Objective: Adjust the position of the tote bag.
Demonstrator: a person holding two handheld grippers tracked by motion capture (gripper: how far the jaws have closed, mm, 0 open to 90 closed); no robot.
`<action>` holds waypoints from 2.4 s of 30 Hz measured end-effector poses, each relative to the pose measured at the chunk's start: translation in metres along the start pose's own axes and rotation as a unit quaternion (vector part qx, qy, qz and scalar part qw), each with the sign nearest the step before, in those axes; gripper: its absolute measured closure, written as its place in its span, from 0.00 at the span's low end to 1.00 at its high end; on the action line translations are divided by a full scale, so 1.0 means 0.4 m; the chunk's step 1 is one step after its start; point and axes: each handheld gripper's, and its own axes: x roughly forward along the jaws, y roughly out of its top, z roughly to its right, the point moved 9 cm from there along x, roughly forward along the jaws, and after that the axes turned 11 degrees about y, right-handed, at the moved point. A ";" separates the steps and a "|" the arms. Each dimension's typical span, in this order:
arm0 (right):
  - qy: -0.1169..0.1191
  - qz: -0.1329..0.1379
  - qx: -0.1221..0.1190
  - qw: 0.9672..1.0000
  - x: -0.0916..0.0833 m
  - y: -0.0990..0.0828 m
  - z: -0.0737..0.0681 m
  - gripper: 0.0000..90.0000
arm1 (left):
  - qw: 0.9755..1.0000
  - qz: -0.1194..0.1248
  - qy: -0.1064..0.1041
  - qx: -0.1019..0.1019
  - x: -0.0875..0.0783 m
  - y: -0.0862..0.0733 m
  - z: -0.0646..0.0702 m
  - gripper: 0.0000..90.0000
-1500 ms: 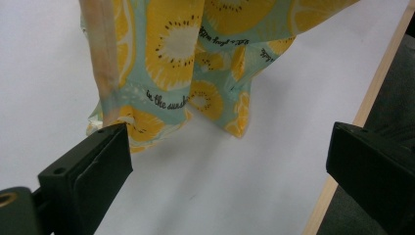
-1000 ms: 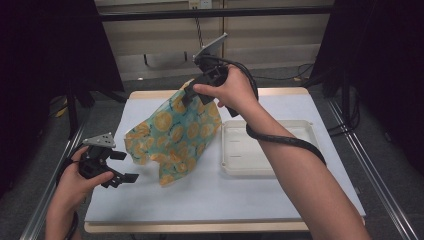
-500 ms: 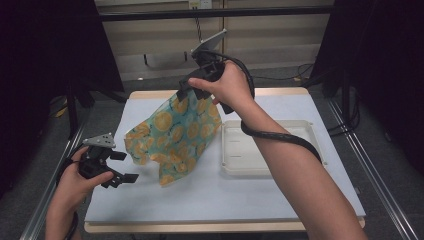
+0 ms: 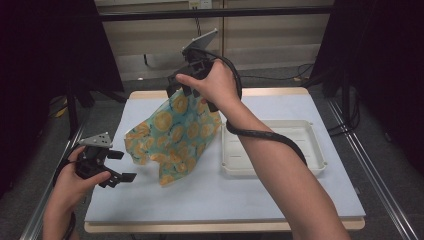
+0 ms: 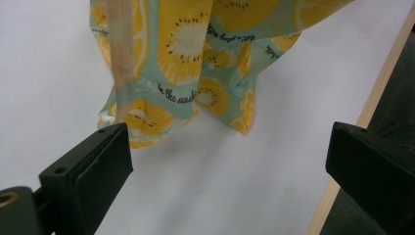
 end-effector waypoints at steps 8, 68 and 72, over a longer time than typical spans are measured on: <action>-0.044 -0.020 -0.009 0.999 0.032 -0.010 0.019 0.21 | 1.000 -0.003 -0.002 0.001 0.009 0.002 0.004 0.04; -0.068 -0.234 -0.244 0.939 0.001 -0.075 -0.009 1.00 | 1.000 -0.006 0.004 0.007 0.019 0.008 0.001 0.05; -0.070 -0.257 -0.278 0.923 0.009 -0.079 -0.005 1.00 | 1.000 -0.006 0.006 0.009 0.021 0.010 0.000 0.05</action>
